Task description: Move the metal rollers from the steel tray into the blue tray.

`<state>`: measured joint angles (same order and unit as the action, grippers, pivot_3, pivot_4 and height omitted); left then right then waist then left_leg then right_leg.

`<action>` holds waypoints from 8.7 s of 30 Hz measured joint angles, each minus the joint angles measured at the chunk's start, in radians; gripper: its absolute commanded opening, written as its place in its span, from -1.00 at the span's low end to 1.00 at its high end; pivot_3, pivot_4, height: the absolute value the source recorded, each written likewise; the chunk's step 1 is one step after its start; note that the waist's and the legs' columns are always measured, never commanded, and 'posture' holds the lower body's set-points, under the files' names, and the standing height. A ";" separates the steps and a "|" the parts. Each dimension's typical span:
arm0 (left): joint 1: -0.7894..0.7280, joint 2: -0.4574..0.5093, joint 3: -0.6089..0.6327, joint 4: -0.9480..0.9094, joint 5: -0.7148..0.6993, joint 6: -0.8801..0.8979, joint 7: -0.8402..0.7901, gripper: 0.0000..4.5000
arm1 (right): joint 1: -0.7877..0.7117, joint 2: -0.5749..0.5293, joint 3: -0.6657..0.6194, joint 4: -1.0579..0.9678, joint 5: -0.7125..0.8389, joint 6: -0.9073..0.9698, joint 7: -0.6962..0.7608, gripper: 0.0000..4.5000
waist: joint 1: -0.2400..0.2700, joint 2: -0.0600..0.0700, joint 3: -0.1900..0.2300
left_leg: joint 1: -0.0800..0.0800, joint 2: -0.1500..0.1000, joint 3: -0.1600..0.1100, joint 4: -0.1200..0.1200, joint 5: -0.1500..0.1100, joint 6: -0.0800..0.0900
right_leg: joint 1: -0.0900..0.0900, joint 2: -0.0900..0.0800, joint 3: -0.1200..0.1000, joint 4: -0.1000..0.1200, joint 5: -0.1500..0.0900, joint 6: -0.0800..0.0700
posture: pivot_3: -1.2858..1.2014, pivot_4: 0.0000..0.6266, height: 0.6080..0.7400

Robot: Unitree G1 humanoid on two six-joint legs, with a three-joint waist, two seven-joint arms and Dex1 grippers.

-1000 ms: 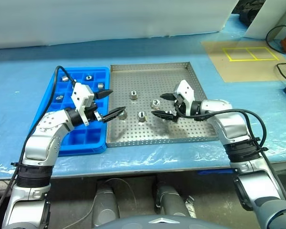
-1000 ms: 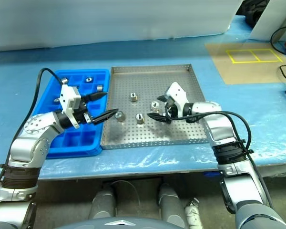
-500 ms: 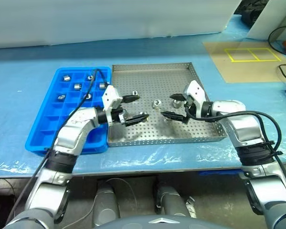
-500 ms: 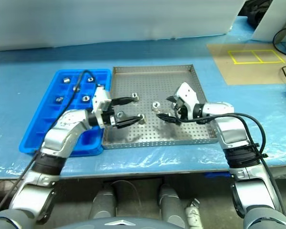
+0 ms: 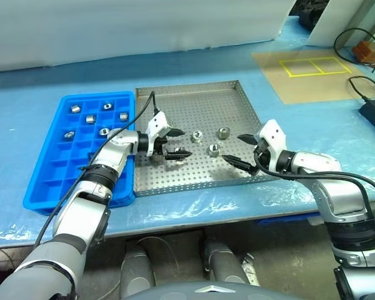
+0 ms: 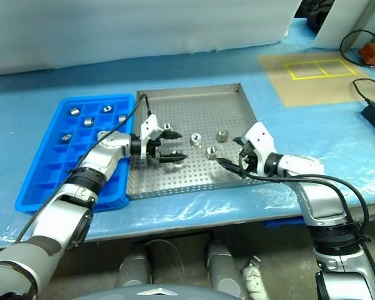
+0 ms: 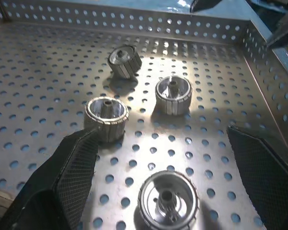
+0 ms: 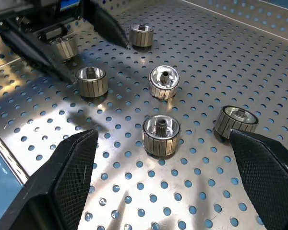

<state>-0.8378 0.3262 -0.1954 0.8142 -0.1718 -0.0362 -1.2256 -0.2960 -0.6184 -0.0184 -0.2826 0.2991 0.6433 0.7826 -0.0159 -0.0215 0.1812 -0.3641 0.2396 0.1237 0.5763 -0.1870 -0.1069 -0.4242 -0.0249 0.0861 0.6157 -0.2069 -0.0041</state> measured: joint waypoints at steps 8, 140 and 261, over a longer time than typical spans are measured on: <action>0.000 0.015 0.000 0.031 0.043 -0.024 -0.061 0.98 | 0.012 0.013 0.000 -0.010 0.016 0.001 -0.045 1.00 | 0.000 0.000 0.000 | 0.000 0.000 0.000 0.000 -0.001 0.001 | 0.001 0.000 0.000 -0.002 0.000 0.000 | -0.33 -0.52 1.00; 0.922 0.340 0.643 -1.059 -0.035 0.405 0.619 -0.22 | -0.596 0.467 0.345 0.630 -0.011 -0.309 0.445 1.00 | 0.168 0.011 -0.010 | -0.020 0.004 -0.002 -0.006 0.005 0.000 | -0.013 -0.021 -0.036 0.007 -0.011 -0.002 | 0.28 -0.52 1.00; -0.310 0.092 -0.153 0.326 0.359 -0.088 -0.141 0.63 | -0.134 0.235 0.102 0.043 0.079 -0.010 -0.139 1.00 | 0.004 0.010 -0.010 | -0.004 0.000 0.003 -0.010 0.011 0.005 | 0.009 -0.020 -0.030 -0.008 -0.006 0.000 | -0.32 -0.52 1.00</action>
<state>-1.1475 0.4184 -0.3485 1.1397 0.1876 -0.1241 -1.3662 -0.4304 -0.3835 0.0835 -0.2399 0.3780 0.6336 0.6433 -0.0123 -0.0111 0.1714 -0.3681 0.2401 0.1264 0.5662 -0.1765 -0.1023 -0.4150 -0.0447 0.0561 0.6074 -0.2126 -0.0041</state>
